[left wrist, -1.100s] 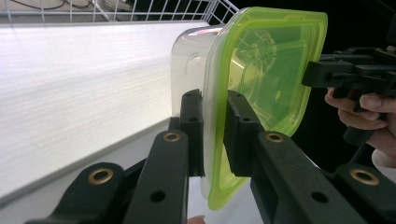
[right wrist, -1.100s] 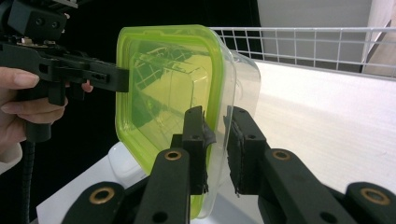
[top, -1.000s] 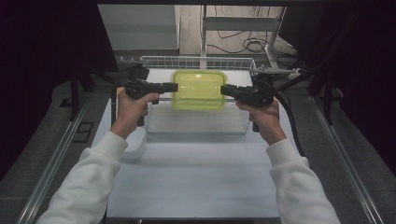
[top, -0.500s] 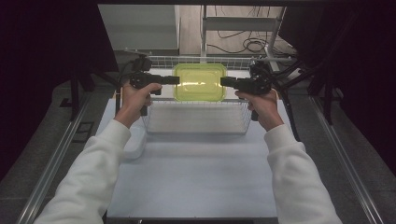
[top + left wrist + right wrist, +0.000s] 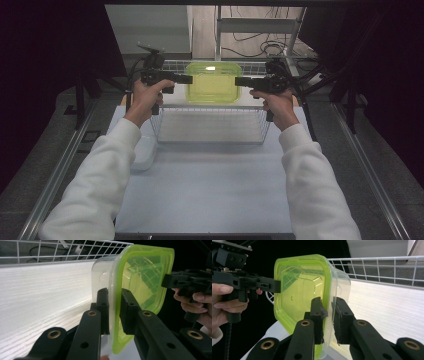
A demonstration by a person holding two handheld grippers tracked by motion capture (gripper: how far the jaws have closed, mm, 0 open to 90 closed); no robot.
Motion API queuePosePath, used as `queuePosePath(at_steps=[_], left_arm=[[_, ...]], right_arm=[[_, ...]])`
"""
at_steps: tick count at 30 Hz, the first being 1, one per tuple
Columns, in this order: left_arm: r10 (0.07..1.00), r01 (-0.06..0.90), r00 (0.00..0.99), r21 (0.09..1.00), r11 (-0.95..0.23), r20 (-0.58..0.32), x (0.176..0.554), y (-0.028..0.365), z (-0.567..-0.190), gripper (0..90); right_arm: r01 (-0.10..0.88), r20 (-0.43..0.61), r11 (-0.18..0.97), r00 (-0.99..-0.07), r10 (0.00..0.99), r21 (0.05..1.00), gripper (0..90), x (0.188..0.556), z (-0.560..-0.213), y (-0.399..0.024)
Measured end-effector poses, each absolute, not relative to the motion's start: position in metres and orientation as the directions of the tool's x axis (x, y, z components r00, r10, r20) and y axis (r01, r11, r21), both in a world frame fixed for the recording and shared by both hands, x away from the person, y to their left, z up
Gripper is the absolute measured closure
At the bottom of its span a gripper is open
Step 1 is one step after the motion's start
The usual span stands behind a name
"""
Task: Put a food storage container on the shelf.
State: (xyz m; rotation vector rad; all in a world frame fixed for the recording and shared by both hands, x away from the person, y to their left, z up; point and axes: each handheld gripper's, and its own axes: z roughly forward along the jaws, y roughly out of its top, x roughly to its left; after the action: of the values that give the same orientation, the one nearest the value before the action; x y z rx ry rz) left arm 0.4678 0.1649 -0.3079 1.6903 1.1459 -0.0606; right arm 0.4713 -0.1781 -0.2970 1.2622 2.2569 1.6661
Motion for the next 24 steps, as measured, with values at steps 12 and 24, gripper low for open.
queuePosePath(at_steps=[12,24], left_arm=[[0.605,0.778,0.466,0.624,0.067,-0.645,0.492,0.167,-0.322,78.2],[0.568,0.834,0.357,0.527,0.164,-0.742,0.515,0.169,-0.334,76.7]], right_arm=[[0.664,0.488,0.045,-0.592,0.641,0.746,76.7,0.499,-0.309,-0.18],[0.749,0.583,-0.04,-0.481,0.655,0.662,71.7,0.517,-0.321,-0.177]])
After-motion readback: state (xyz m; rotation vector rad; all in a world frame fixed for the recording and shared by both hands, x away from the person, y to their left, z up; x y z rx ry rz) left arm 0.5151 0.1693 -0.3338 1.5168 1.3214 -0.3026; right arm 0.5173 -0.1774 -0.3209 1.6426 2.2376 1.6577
